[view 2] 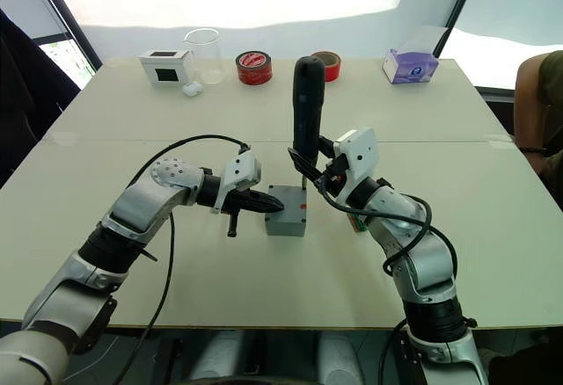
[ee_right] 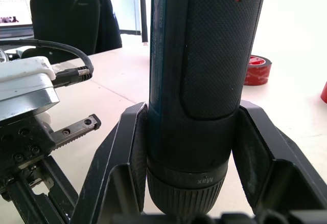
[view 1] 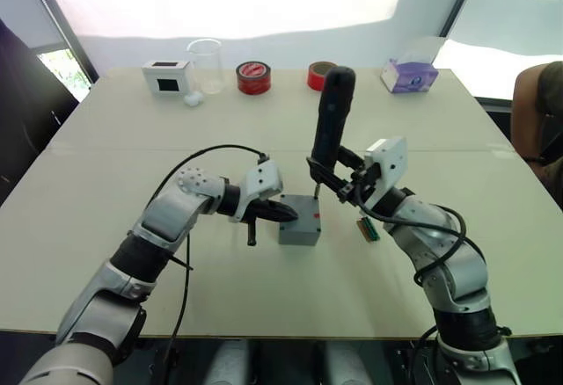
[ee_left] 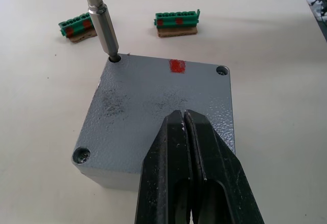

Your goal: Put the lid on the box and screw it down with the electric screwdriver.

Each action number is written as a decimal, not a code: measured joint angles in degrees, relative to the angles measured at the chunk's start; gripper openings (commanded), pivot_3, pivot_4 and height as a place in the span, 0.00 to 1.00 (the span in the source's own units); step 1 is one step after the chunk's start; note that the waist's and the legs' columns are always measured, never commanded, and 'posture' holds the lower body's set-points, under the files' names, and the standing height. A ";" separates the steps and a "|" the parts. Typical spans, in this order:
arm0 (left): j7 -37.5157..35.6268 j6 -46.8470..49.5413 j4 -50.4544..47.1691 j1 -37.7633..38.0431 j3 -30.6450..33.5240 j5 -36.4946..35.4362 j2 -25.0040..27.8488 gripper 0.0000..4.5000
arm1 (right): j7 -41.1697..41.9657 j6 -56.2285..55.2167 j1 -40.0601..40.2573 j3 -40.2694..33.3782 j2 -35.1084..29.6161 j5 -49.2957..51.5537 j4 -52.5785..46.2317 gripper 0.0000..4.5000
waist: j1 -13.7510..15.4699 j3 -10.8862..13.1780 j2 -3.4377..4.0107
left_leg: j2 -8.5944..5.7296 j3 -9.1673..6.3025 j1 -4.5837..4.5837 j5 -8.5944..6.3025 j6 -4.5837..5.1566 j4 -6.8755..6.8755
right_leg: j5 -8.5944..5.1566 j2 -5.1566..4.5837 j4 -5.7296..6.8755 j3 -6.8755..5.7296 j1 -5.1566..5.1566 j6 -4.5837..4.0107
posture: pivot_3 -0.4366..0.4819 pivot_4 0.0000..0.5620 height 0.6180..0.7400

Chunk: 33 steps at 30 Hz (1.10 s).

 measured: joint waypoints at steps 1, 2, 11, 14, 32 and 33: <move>0.03 -0.01 -0.04 0.08 0.08 0.06 -0.05 0.00 | 0.28 1.93 -1.54 -0.55 -0.53 1.16 0.05 0.39 | 0.02 0.01 0.01 | 0.00 0.00 0.00 0.00 0.00 -0.01 | 0.00 -0.02 0.00 -0.02 0.00 0.00 | 0.48 0.27 1.00; 0.06 0.01 -0.08 0.07 0.19 0.06 -0.16 0.00 | 0.47 4.42 -3.57 -1.03 -1.41 2.47 0.32 0.39 | 0.02 0.07 0.08 | -0.02 0.01 -0.07 0.00 0.00 -0.03 | 0.00 -0.06 0.01 -0.02 -0.10 0.00 | 0.48 0.27 1.00; 1.76 6.50 0.27 0.96 6.62 -6.82 -4.20 0.00 | -0.46 22.93 -21.40 -15.24 -8.62 21.15 0.83 0.39 | 0.14 0.28 0.12 | -0.04 -0.09 -1.14 0.06 -0.08 0.04 | 0.03 -0.11 0.18 -0.11 -1.16 0.01 | 0.48 0.27 1.00; 2.40 8.50 -0.05 0.10 9.32 -9.02 -4.15 0.00 | -2.77 29.14 -24.14 -18.89 -10.64 26.04 2.88 0.39 | -0.02 0.29 0.13 | -0.04 -0.12 -1.14 0.07 -0.09 0.02 | 0.02 -0.11 0.16 -0.15 -1.13 0.00 | 0.48 0.27 1.00; -3.46 12.04 -15.68 -0.52 4.02 -12.31 3.97 0.00 | -1.09 65.29 -13.41 -10.31 -39.42 22.61 29.24 0.39 | -0.34 0.70 0.74 | 0.01 0.05 -1.30 0.05 -0.03 -0.08 | 0.04 -0.05 -0.29 -0.12 -1.14 0.02 | 0.48 0.27 1.00; -3.39 11.44 -15.65 -0.25 3.78 -11.98 4.02 0.00 | -0.32 65.29 -13.19 -10.12 -39.39 22.40 29.38 0.39 | -0.43 0.70 0.74 | 0.02 0.10 -1.28 0.05 -0.03 -0.07 | 0.04 0.00 -0.28 -0.08 -1.14 0.03 | 0.48 0.27 1.00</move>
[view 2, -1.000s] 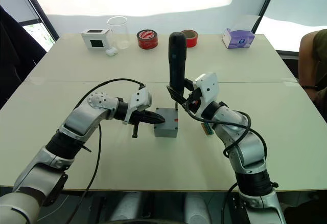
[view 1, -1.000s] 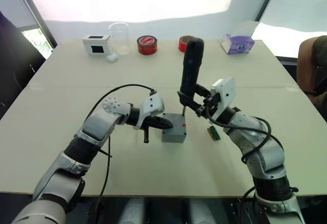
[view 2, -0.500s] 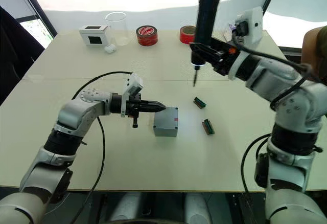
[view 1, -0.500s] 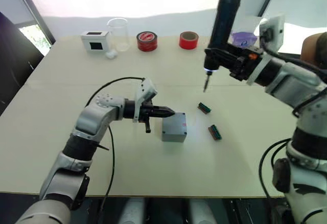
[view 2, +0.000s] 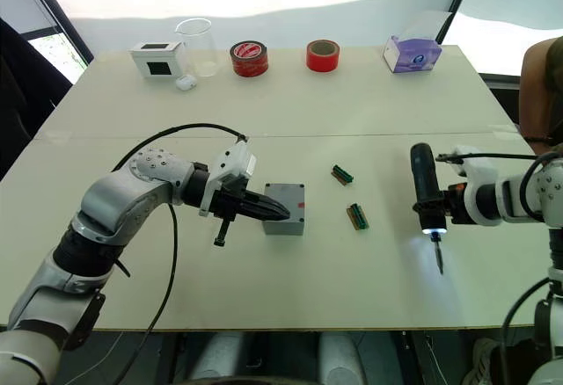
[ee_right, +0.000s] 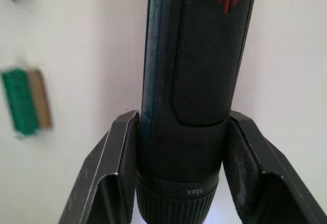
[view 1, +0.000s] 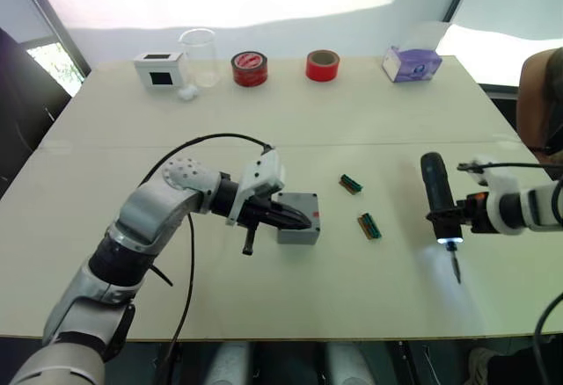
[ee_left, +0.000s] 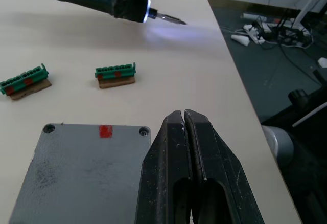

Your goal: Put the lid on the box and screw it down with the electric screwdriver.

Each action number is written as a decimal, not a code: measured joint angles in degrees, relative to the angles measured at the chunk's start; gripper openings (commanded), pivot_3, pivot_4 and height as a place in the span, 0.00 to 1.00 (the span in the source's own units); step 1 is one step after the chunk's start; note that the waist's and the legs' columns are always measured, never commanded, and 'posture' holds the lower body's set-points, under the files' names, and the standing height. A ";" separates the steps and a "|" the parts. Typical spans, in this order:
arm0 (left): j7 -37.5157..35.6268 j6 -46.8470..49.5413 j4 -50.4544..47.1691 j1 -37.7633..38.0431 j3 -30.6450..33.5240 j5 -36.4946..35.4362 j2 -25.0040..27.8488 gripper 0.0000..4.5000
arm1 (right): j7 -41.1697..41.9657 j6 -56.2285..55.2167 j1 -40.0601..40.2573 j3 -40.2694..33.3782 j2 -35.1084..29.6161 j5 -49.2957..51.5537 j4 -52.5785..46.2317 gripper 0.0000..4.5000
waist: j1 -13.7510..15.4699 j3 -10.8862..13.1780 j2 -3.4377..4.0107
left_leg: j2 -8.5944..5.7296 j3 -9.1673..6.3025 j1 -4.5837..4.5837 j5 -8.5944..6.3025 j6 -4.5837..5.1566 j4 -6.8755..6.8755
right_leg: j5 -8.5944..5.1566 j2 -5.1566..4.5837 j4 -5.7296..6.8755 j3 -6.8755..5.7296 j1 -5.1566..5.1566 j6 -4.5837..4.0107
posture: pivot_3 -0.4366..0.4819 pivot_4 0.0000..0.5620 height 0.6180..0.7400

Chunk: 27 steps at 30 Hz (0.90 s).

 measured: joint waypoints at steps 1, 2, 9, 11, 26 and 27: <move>0.03 -0.29 -0.01 0.20 -0.48 0.23 -0.03 0.00 | 0.60 0.00 0.02 0.26 0.07 -0.13 0.07 0.39 | 0.04 0.00 0.00 | 0.00 0.03 0.01 0.00 0.00 0.01 | 0.00 0.04 0.02 0.01 0.00 0.01 | 0.48 0.27 1.00; 0.09 -0.53 -0.02 0.46 -1.01 0.47 -0.04 0.00 | 1.09 0.00 -0.03 0.38 0.25 -0.20 0.08 0.39 | 0.12 0.00 0.00 | 0.00 0.03 0.02 0.00 0.00 0.02 | 0.00 0.07 0.03 0.01 0.01 0.01 | 0.48 0.27 1.00; 1.76 -0.90 -0.11 0.98 -1.61 0.85 -0.62 0.00 | 2.74 -0.01 -0.65 1.32 0.79 -2.05 0.57 0.39 | 0.67 0.01 -0.01 | -0.04 0.02 0.01 -0.02 0.04 0.12 | 0.03 0.05 0.04 0.00 0.06 0.06 | 0.48 0.27 1.00; 2.35 -0.86 -0.16 1.00 -1.61 0.83 -0.90 0.00 | 2.78 -0.03 -0.65 1.98 1.00 -3.01 1.28 0.39 | 0.59 0.01 -0.01 | -0.04 0.02 0.01 -0.02 0.04 0.12 | 0.03 0.05 0.04 0.00 0.06 0.07 | 0.48 0.27 1.00; 7.25 4.80 1.14 1.61 7.90 -4.59 0.71 0.00 | 6.73 -10.86 2.78 2.32 0.65 -8.61 -2.94 0.98 | 0.41 0.01 -0.02 | -0.03 0.01 0.04 -0.02 0.04 0.18 | 0.04 0.08 0.08 0.00 0.09 0.10 | 0.48 0.27 1.00; 7.70 5.47 1.14 2.08 8.77 -5.16 1.05 0.00 | 7.19 -11.94 2.94 1.38 0.65 -8.56 -3.38 0.98 | 0.39 0.01 -0.02 | -0.03 0.01 0.03 -0.02 0.04 0.18 | 0.04 0.09 0.08 0.00 0.09 0.10 | 0.48 0.27 1.00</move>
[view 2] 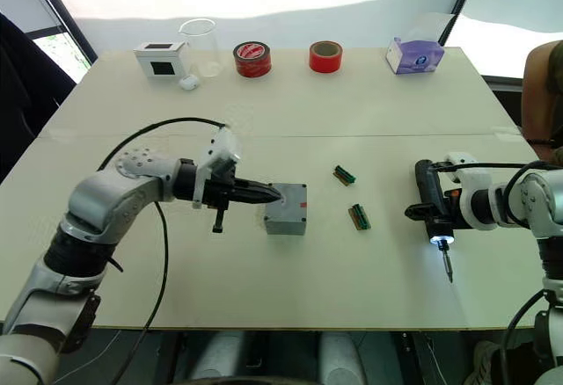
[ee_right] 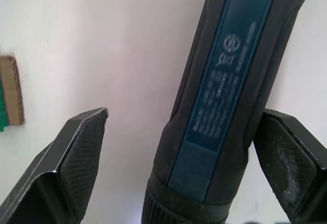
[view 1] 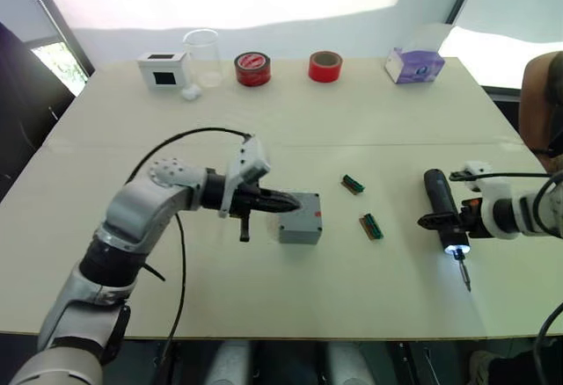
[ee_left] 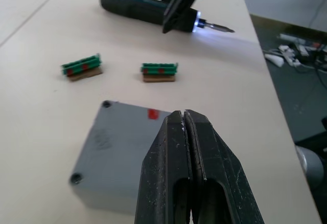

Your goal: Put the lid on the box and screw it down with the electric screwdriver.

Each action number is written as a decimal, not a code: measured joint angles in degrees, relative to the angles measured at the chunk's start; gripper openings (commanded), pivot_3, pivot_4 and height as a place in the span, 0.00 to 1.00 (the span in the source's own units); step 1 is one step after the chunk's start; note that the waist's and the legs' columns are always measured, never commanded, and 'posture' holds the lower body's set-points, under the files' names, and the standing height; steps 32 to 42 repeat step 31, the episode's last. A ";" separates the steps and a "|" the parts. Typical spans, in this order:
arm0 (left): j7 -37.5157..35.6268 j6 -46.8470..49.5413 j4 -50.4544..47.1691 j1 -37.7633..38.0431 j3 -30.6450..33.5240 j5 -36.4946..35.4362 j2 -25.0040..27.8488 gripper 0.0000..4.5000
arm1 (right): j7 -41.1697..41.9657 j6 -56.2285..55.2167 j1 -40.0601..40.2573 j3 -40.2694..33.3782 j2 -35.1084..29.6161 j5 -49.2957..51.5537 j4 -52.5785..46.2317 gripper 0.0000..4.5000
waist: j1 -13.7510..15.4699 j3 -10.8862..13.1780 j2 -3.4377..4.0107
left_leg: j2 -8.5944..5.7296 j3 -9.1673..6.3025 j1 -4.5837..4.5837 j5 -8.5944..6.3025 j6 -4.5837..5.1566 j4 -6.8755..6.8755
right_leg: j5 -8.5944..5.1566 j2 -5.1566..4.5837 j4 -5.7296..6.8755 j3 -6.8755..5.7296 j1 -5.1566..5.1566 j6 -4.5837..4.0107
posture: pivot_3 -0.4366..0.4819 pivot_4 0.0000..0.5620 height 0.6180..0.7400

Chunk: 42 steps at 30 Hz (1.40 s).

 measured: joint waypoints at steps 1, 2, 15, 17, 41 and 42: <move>0.56 1.29 -0.07 0.92 1.47 -1.10 0.45 0.00 | 0.91 -1.67 0.55 -1.97 0.00 0.23 -1.31 0.98 | -0.01 0.00 0.00 | 0.00 0.00 0.00 0.00 0.00 0.00 | 0.00 0.00 0.02 0.00 -0.02 0.00 | 0.48 0.27 1.00; 1.48 3.65 -0.29 2.78 4.06 -2.88 1.56 0.00 | 3.27 -6.79 2.80 -5.31 -0.17 0.24 -4.72 0.98 | -0.12 0.00 0.00 | 0.03 0.00 0.00 0.00 0.00 -0.02 | -0.01 0.03 0.05 0.03 -0.05 0.02 | 0.48 0.27 1.00; 4.83 18.61 -15.40 27.58 17.88 -15.63 15.04 0.00 | 17.51 -16.70 31.35 -20.25 6.22 16.07 -36.03 0.98 | 1.20 0.00 -0.16 | 0.13 -0.12 0.22 -0.02 -0.02 0.01 | -0.02 -0.19 0.03 0.08 0.23 -0.03 | 0.48 0.27 1.00; 4.93 18.56 -17.61 30.70 17.87 -16.49 16.07 0.00 | 18.22 -16.71 34.36 -20.23 5.87 17.37 -38.95 0.98 | 1.47 -0.01 -0.18 | 0.13 -0.16 0.23 -0.03 -0.03 0.01 | -0.09 -0.22 -0.06 0.04 0.28 -0.27 | 0.48 0.27 1.00; 8.08 16.48 -20.86 38.47 17.88 -19.01 15.96 0.00 | 21.01 -21.56 50.30 -16.35 2.83 15.60 -48.68 0.98 | 1.40 -0.04 -0.19 | 0.13 -0.16 0.22 -0.05 -0.03 -0.12 | -0.06 -0.28 -0.43 0.03 0.35 -0.39 | 0.48 0.27 1.00; 8.08 16.48 -20.86 38.47 17.88 -19.01 15.96 0.00 | 21.01 -21.56 50.30 -16.35 2.83 15.60 -48.68 0.98 | 1.40 -0.04 -0.19 | 0.13 -0.16 0.22 -0.05 -0.03 -0.12 | -0.06 -0.28 -0.43 0.03 0.35 -0.39 | 0.48 0.27 1.00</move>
